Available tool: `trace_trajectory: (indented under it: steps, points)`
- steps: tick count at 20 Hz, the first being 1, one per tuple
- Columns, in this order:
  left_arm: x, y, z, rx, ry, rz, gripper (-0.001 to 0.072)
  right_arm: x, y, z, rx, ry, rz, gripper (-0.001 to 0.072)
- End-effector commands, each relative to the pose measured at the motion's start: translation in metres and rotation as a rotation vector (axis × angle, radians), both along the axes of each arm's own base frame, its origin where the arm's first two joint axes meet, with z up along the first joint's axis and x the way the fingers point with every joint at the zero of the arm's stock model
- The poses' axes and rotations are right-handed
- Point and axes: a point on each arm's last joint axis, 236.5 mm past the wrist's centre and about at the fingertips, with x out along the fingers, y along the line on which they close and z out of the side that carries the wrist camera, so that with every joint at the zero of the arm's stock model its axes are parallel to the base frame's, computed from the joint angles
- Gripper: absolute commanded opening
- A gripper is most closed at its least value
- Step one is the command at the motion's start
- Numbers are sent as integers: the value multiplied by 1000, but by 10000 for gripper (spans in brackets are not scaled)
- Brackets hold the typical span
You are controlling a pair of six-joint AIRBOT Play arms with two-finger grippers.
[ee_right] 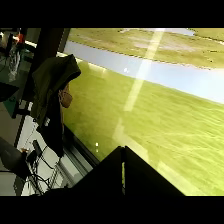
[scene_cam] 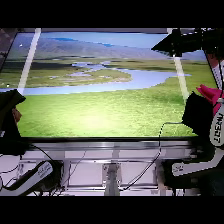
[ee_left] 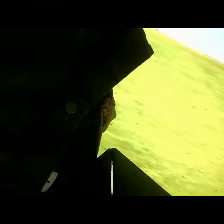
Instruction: Fold the clothes and pants, and hang the long-sleeved shirts on hangers.
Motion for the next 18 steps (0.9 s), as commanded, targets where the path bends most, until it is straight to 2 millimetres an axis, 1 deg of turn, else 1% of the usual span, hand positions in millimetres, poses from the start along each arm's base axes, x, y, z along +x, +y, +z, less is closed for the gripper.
trace_trajectory:
  steps: [1, 3, 5, 9, 10, 11, 12, 13, 14, 16, 18]
  points:
    - [0, 0, 0, 0, 0, 0, 11, 0, 0, 1, 0, -2, -1, 30]
    - [1, 1, 0, 3, -2, 0, 11, 0, 0, 1, 0, -2, 0, 30]
    - [1, 3, -5, 3, 13, 0, 11, 0, 0, 1, 0, -2, 0, 30]
    - [3, 10, -24, 5, 78, 0, 12, 0, 0, 1, 0, -2, 0, 30]
    - [4, 12, -29, 13, 99, -4, 35, 0, 0, 1, 0, -2, -1, 30]
    - [4, 15, -35, 20, 120, -6, 158, 0, 0, 1, 0, -2, -1, 30]
    - [6, 16, -40, 20, 134, -10, 311, 0, 0, 1, 0, -2, -1, 31]
    - [9, 16, -46, 13, 145, -14, 389, 0, 0, 1, 0, -2, 0, 31]
    - [11, 15, -54, 3, 162, -19, 407, 0, 0, 1, 0, -2, -1, 31]
    - [16, 12, -71, -13, 202, -37, 407, 0, 0, 1, 0, -2, -1, 30]
    - [21, 15, -86, 21, 268, -106, 407, 0, 0, 1, 1, -2, 0, 30]
